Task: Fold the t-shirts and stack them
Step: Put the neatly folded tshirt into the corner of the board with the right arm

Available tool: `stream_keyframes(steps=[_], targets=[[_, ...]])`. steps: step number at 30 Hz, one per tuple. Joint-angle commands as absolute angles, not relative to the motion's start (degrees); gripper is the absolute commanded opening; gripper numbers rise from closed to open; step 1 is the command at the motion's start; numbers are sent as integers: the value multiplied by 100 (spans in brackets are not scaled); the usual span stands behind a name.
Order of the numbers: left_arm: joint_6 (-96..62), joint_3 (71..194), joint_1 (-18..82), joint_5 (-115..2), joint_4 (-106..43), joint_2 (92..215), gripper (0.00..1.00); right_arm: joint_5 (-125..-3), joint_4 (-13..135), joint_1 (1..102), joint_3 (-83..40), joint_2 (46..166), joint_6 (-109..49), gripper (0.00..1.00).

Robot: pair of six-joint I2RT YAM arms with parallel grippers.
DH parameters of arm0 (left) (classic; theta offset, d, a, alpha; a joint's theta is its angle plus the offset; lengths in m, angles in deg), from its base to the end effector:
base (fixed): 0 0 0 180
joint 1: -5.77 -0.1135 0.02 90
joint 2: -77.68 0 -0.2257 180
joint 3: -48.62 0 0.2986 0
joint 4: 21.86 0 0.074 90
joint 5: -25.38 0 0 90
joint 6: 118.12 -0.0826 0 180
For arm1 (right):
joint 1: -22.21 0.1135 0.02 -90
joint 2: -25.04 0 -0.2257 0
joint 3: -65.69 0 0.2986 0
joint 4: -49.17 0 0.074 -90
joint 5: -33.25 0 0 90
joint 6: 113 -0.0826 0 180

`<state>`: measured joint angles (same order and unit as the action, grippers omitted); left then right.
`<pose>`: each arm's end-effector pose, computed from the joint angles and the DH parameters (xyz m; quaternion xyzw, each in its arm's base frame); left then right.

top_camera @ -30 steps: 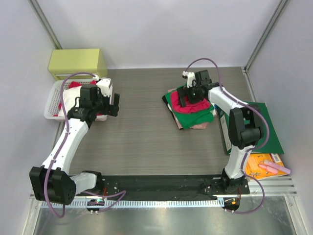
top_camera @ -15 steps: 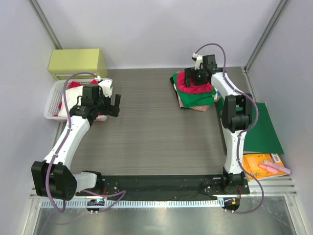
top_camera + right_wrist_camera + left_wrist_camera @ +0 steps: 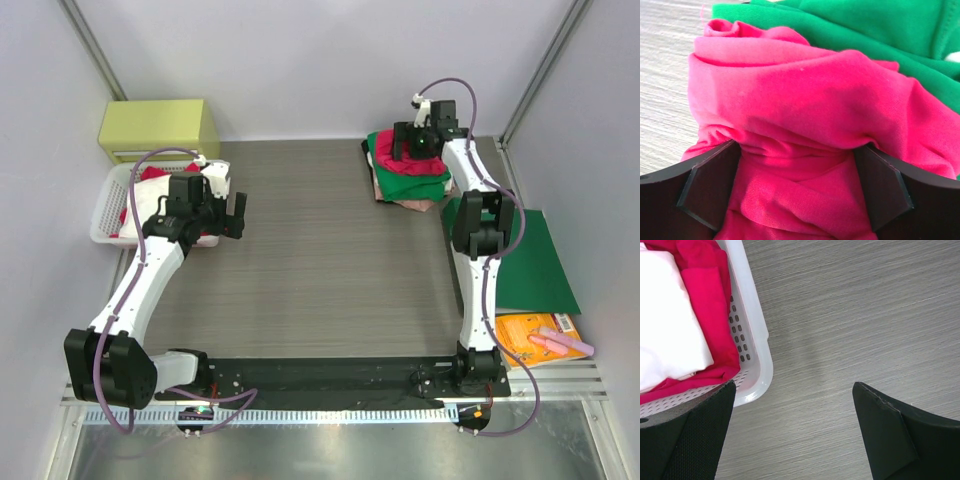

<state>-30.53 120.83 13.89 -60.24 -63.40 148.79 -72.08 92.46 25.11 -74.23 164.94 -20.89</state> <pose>0.3599 -0.0577 0.2314 0.0992 0.9020 -0.0555 0.4166 0.6013 0.0523 0.1537 -0.0926 0.9066 0.1251 0.3922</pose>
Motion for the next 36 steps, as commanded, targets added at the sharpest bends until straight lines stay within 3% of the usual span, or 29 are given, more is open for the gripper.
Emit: stream_keyframes(steps=[1,21,36], targets=[[-3110,12252,1350,-6040,-6298,14843,100,-6641,9864,1782,-7273,16910,-2054,100],[-3119,12270,1350,-5997,-6324,14983,100,-6606,10145,113,-7932,17261,-1527,100],[-3110,12305,1350,-5953,-6342,15072,100,-6844,10198,85,-7792,17305,-1316,100]])
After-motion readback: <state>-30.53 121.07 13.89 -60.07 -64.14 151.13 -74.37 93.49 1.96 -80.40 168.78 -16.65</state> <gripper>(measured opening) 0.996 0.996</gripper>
